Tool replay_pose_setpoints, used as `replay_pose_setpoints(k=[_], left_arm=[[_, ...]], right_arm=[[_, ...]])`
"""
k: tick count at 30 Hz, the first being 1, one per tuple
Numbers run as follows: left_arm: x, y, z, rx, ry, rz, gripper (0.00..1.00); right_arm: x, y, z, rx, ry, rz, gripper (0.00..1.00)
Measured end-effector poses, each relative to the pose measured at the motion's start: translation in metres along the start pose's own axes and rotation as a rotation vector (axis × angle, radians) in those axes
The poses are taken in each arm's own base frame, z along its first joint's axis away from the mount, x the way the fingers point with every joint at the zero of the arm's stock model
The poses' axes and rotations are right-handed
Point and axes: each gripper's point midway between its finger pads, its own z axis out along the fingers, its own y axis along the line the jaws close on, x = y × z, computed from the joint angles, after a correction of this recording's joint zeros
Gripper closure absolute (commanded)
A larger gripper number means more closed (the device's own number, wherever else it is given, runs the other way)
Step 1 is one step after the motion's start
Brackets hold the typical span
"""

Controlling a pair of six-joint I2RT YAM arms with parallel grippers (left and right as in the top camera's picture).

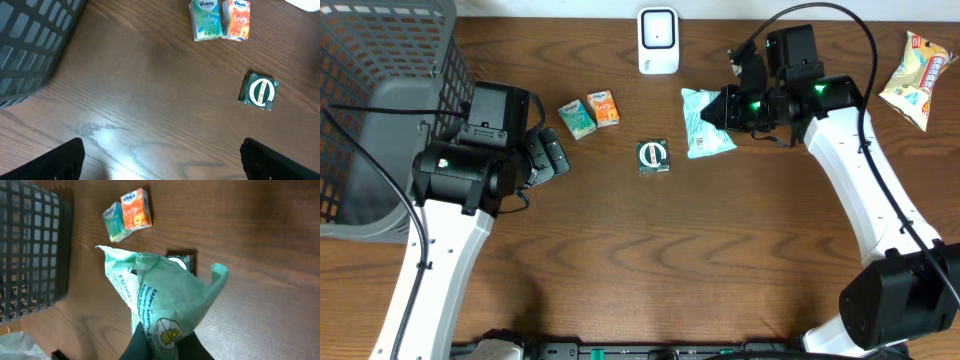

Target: Scan the item barcode

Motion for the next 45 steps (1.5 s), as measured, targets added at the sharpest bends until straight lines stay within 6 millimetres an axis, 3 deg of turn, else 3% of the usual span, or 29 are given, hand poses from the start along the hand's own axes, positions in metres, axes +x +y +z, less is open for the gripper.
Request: replay_pose_setpoints(k=[19, 31, 37, 45], left_arm=[[0.000, 0.000, 0.000, 0.000, 0.000, 0.000, 0.02], [0.000, 0.000, 0.000, 0.000, 0.000, 0.000, 0.02], [0.000, 0.000, 0.000, 0.000, 0.000, 0.000, 0.02], [0.000, 0.000, 0.000, 0.000, 0.000, 0.000, 0.02]], right_arm=[[-0.025, 0.008, -0.001, -0.030, -0.098, -0.049, 0.99], [-0.027, 0.016, -0.002, -0.073, -0.104, -0.024, 0.99], [-0.026, 0.027, -0.003, -0.132, -0.092, -0.022, 0.99], [-0.015, 0.055, -0.008, -0.298, -0.037, -0.082, 0.99]])
